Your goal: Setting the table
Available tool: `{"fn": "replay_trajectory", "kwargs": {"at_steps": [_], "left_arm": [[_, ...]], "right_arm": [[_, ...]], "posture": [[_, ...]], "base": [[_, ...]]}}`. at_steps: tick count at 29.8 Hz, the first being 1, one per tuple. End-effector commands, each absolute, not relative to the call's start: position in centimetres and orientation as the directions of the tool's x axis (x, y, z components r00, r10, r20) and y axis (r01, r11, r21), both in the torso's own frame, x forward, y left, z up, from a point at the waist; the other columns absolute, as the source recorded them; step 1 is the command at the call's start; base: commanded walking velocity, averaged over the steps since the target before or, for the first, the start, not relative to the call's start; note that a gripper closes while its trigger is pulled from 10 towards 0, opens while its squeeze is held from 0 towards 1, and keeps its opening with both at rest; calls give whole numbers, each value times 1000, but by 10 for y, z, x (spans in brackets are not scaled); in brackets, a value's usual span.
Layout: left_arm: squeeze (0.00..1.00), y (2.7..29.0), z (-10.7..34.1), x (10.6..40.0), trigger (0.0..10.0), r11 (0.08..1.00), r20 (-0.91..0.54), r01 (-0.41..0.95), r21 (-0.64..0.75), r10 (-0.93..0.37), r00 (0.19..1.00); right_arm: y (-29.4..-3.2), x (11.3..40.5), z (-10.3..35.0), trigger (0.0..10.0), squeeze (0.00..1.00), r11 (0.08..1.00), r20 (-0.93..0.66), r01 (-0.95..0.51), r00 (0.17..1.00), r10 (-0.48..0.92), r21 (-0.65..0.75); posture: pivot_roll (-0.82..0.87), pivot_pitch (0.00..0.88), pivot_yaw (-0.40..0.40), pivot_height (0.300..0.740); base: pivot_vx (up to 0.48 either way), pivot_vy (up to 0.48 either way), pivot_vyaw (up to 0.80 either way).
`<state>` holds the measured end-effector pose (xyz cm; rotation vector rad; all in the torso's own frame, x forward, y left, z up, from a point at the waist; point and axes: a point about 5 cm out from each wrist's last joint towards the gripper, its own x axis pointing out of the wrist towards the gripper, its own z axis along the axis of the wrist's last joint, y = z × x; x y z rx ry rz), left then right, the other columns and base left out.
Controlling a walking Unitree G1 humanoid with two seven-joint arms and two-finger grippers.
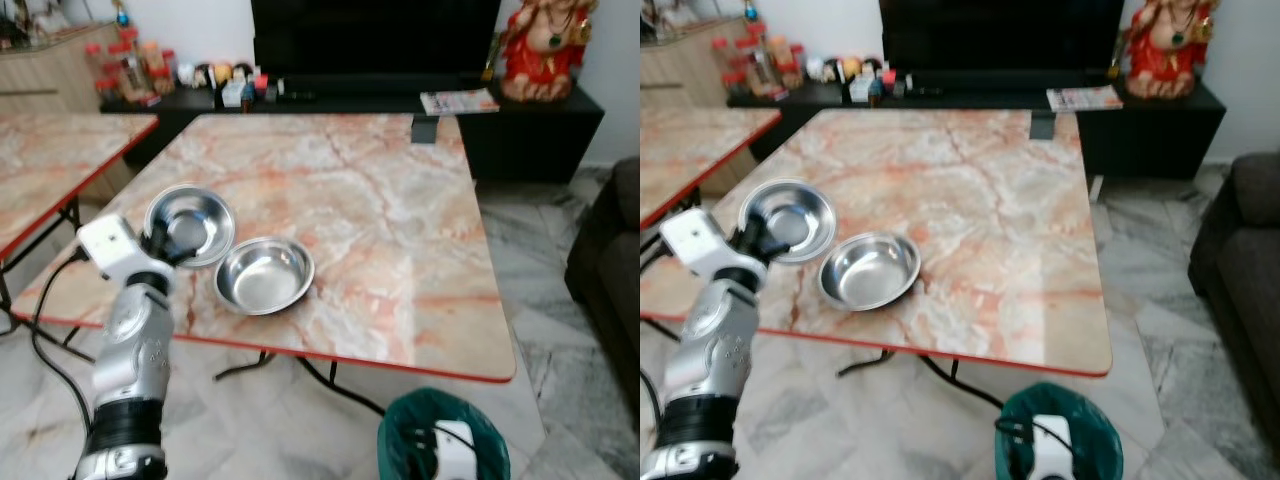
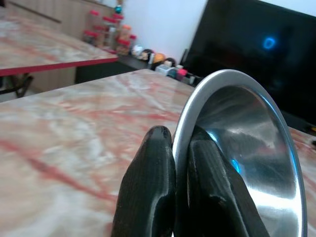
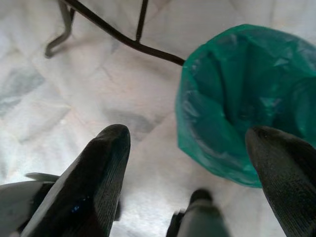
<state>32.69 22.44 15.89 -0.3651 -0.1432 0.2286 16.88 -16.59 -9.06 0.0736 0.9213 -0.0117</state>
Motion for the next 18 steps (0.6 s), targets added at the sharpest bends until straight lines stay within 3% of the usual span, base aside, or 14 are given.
{"fn": "replay_trajectory", "kwargs": {"at_steps": [1, 18], "left_arm": [[0, 219, 167, 329, 10000, 919, 130, -175, -354, 233, 964], [0, 210, 158, 329, 10000, 915, 113, -164, -368, 219, 969]], "right_arm": [[-174, 167, -91, 10000, 0, 997, -800, 58, 600, 0, 44], [-187, 168, -89, 10000, 0, 998, -792, 65, 610, -22, 23]], "posture": [[96, 0, 83, 740], [72, 0, 45, 740]], "base": [[300, 0, 0], [305, 0, 0]]}}
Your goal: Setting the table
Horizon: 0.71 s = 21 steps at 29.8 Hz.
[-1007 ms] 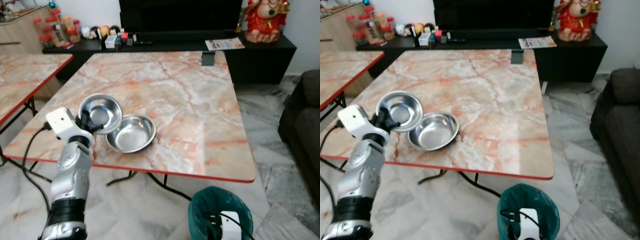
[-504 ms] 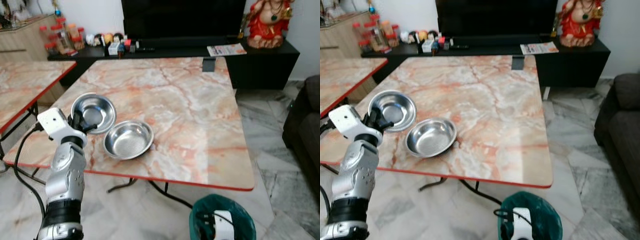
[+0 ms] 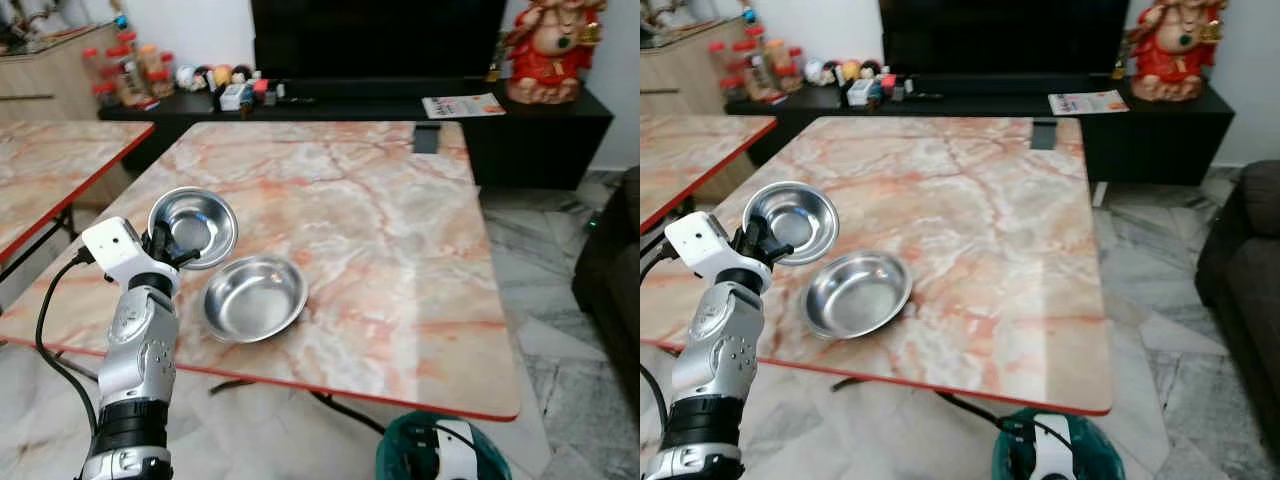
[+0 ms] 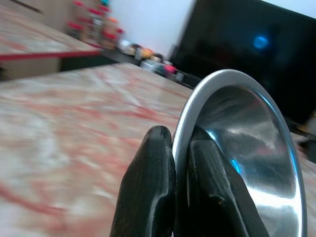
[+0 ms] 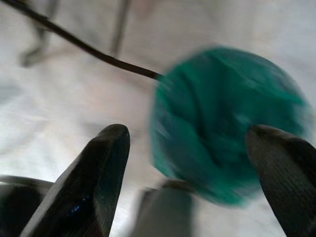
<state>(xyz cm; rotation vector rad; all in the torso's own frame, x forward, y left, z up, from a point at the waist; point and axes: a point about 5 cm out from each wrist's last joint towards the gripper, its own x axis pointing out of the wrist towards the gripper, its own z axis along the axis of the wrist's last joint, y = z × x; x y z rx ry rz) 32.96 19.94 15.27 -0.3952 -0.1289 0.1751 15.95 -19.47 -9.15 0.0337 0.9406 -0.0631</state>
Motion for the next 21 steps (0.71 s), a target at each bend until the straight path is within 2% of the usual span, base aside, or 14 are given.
{"fn": "replay_trajectory", "kwargs": {"at_steps": [1, 8, 11, 14, 21], "left_arm": [[0, 209, 158, 329, 10000, 915, 113, -163, -369, 218, 970], [0, 198, 142, 322, 10000, 928, 59, -104, -357, 133, 989], [0, 181, 128, 314, 10000, 944, -19, 0, -330, -7, 1000], [0, 174, 124, 311, 10000, 939, -35, 44, -340, -59, 998], [0, 170, 128, 309, 10000, 932, -29, 47, -360, -62, 998]], "right_arm": [[-188, 168, -89, 10000, 0, 998, -792, 65, 610, -22, 22], [-194, 168, -88, 10000, 0, 999, -793, 46, 609, -24, 5], [-196, 168, -87, 10000, 0, 999, -793, 39, 609, -24, -1], [-197, 168, -87, 10000, 0, 999, -792, 36, 609, -24, -2], [-200, 168, -87, 10000, 0, 1000, -793, 30, 609, -24, -6]], "posture": [[71, 0, 43, 740], [70, 0, 25, 740], [72, 0, 20, 740], [72, 0, 13, 740], [76, 0, -3, 740]], "base": [[315, 0, 0], [45, 0, 0], [0, 0, 0], [0, 0, 0], [0, 0, 0]]}}
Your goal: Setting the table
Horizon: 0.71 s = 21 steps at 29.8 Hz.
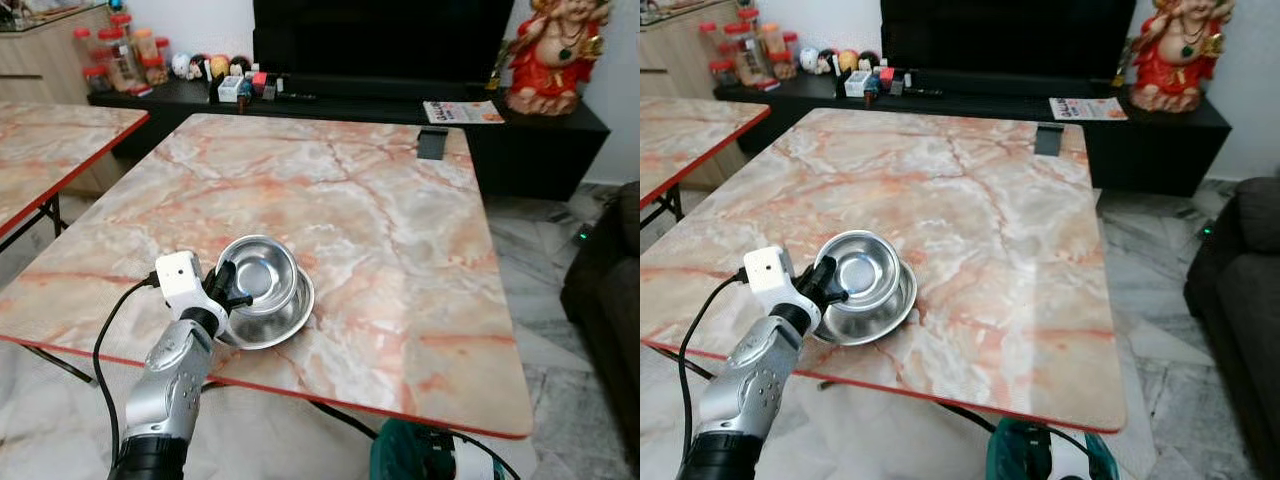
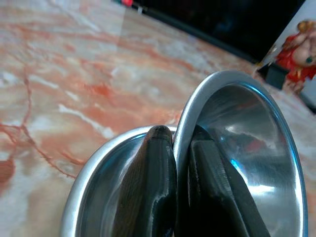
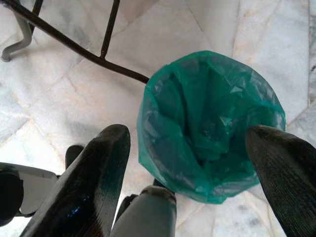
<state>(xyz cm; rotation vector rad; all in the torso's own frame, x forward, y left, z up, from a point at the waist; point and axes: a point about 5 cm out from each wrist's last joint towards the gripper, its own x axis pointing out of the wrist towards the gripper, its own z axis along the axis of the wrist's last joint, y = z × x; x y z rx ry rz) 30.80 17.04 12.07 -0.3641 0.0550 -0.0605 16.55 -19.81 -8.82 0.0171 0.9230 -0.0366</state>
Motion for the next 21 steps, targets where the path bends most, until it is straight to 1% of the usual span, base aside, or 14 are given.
{"fn": "replay_trajectory", "kwargs": {"at_steps": [1, 6, 7, 10, 14, 18, 20, 21], "left_arm": [[0, 171, 129, 310, 10000, 932, -30, 42, -361, -56, 998], [0, 167, 131, 318, 10000, 923, -49, -1, -385, -19, 999], [0, 163, 130, 323, 10000, 911, -69, -24, -412, -6, 998], [0, 157, 128, 331, 10000, 897, -106, -54, -438, 8, 994], [0, 148, 133, 341, 10000, 870, -120, -64, -490, 5, 993], [0, 144, 129, 350, 10000, 853, -196, -151, -500, 58, 979], [0, 147, 126, 352, 10000, 827, -247, -241, -508, 128, 961], [0, 147, 126, 352, 10000, 827, -247, -241, -508, 128, 961]], "right_arm": [[-200, 168, -87, 10000, 0, 1000, -793, 30, 609, -23, -7], [-202, 169, -86, 10000, 0, 1000, -792, 28, 610, -26, -11], [-202, 170, -86, 10000, 0, 1000, -791, 26, 611, -26, -13], [-203, 171, -85, 10000, 0, 1000, -789, 24, 613, -26, -14], [-204, 171, -85, 10000, 0, 1000, -789, 21, 614, -26, -16], [-205, 170, -85, 10000, 0, 1000, -789, 21, 614, -28, -19], [-205, 169, -85, 10000, 0, 1000, -790, 20, 612, -27, -19], [-205, 169, -85, 10000, 0, 1000, -790, 20, 612, -27, -19]], "posture": [[76, 0, -3, 740], [74, 0, -14, 740], [73, 0, -17, 740], [70, 0, -24, 740], [64, 0, -24, 740], [56, 0, -27, 740], [53, 0, -26, 740], [53, 0, -26, 740]], "base": [[0, 0, 0], [0, 0, 0], [0, 0, 0], [0, 0, 0], [0, 0, 0], [0, 0, 0], [0, 0, 0], [0, 0, 0]]}}
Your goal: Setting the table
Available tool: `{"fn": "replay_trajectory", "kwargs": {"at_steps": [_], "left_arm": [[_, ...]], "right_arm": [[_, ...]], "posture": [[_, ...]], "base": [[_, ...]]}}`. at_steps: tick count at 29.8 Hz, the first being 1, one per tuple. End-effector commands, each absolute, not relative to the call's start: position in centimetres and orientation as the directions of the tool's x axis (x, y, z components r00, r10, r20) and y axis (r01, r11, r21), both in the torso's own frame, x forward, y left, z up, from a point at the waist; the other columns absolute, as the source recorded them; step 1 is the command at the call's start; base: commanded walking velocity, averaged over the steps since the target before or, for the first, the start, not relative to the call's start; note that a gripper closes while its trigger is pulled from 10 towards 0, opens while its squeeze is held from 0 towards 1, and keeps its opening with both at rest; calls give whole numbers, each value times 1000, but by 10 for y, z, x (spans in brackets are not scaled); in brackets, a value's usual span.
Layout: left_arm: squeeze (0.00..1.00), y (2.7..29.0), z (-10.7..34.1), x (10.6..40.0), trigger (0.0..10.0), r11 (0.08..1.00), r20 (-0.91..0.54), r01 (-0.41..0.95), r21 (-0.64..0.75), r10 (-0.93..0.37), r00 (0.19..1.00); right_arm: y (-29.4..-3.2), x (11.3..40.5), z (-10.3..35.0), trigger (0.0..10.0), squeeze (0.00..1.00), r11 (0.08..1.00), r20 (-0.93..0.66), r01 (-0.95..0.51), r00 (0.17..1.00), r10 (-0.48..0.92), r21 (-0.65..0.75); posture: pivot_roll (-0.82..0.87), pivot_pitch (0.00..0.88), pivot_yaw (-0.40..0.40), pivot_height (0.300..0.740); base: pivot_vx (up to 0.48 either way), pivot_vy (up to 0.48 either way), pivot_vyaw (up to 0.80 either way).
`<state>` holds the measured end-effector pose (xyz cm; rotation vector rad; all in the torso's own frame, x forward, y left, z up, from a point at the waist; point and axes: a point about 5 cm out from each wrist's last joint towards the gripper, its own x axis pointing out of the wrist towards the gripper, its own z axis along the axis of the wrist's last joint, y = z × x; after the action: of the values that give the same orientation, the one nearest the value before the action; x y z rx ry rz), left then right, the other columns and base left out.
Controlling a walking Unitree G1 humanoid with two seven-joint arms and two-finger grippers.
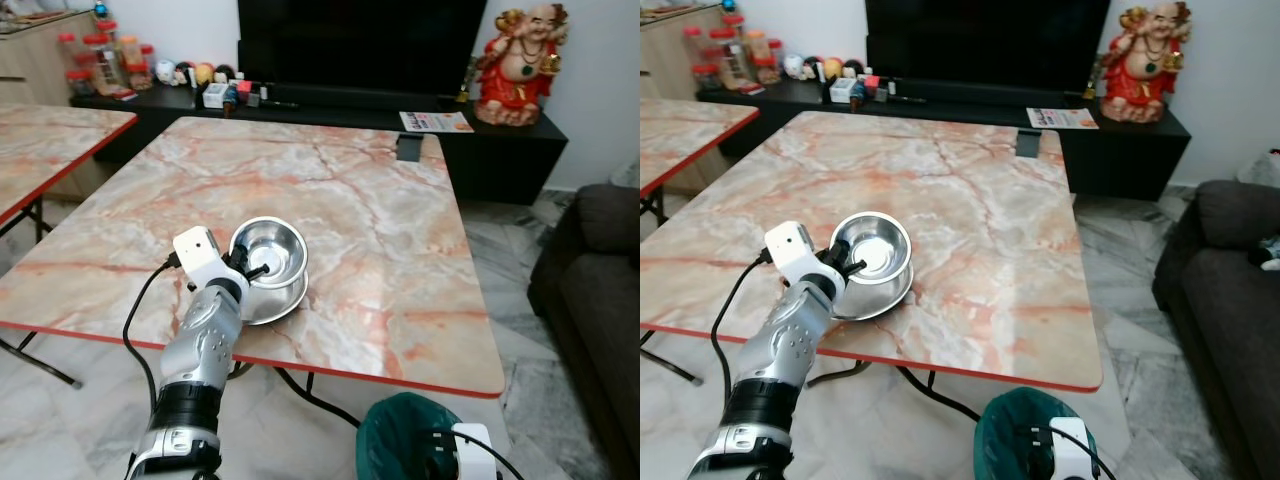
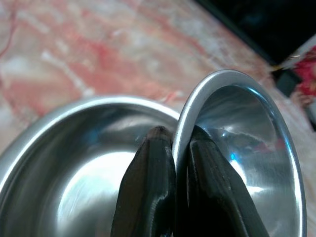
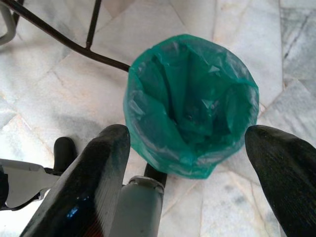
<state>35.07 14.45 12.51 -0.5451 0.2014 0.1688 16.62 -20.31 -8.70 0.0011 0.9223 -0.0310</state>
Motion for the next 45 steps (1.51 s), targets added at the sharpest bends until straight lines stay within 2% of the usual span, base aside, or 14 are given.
{"fn": "replay_trajectory", "kwargs": {"at_steps": [1, 11, 16, 25, 27, 33, 34, 37, 40, 45], "left_arm": [[0, 149, 127, 352, 10000, 823, -243, -258, -506, 150, 958], [0, 172, 138, 350, 10000, 801, -205, -347, -487, 281, 937], [0, 177, 138, 350, 10000, 800, -229, -364, -477, 287, 930], [0, 177, 141, 353, 10000, 764, -244, -342, -547, 245, 938], [0, 172, 157, 356, 10000, 833, -125, -162, -530, 111, 986], [0, 167, 166, 355, 10000, 859, -62, -39, -510, 9, 998], [0, 166, 170, 351, 10000, 867, -15, 14, -498, -25, 1000], [0, 168, 172, 346, 10000, 893, 32, 62, -445, -54, 998], [0, 171, 164, 342, 10000, 905, 14, 70, -419, -71, 997], [0, 169, 161, 344, 10000, 866, -2, 80, -493, -93, 996]], "right_arm": [[-204, 169, -86, 10000, 0, 1000, -791, 20, 612, -27, -19], [-189, 163, -90, 10000, 0, 1000, -799, 26, 601, -6, 13], [-181, 160, -92, 10000, 0, 999, -803, 28, 596, 5, 26], [-176, 156, -95, 10000, 0, 999, -810, 38, 587, 8, 38], [-172, 155, -95, 10000, 0, 998, -810, 52, 586, 7, 46], [-170, 155, -95, 10000, 0, 997, -809, 57, 588, 9, 52], [-169, 156, -95, 10000, 0, 997, -809, 60, 588, 8, 53], [-169, 156, -95, 10000, 0, 997, -809, 62, 588, 7, 54], [-169, 156, -95, 10000, 0, 997, -810, 64, 587, 5, 53], [-168, 156, -96, 10000, 0, 996, -810, 70, 587, 3, 55]], "posture": [[53, 0, -25, 740], [72, 0, 27, 740], [77, 0, 47, 740], [79, 0, 71, 740], [74, 0, 94, 740], [79, 0, 98, 740], [79, 0, 99, 740], [84, 0, 100, 740], [88, 0, 101, 740], [83, 0, 109, 740]], "base": [[0, 0, 0], [0, 0, 0], [0, 0, 0], [0, 0, 0], [0, 0, 0], [0, 0, 0], [0, 0, 0], [0, 0, 0], [0, 0, 0], [0, 0, 0]]}}
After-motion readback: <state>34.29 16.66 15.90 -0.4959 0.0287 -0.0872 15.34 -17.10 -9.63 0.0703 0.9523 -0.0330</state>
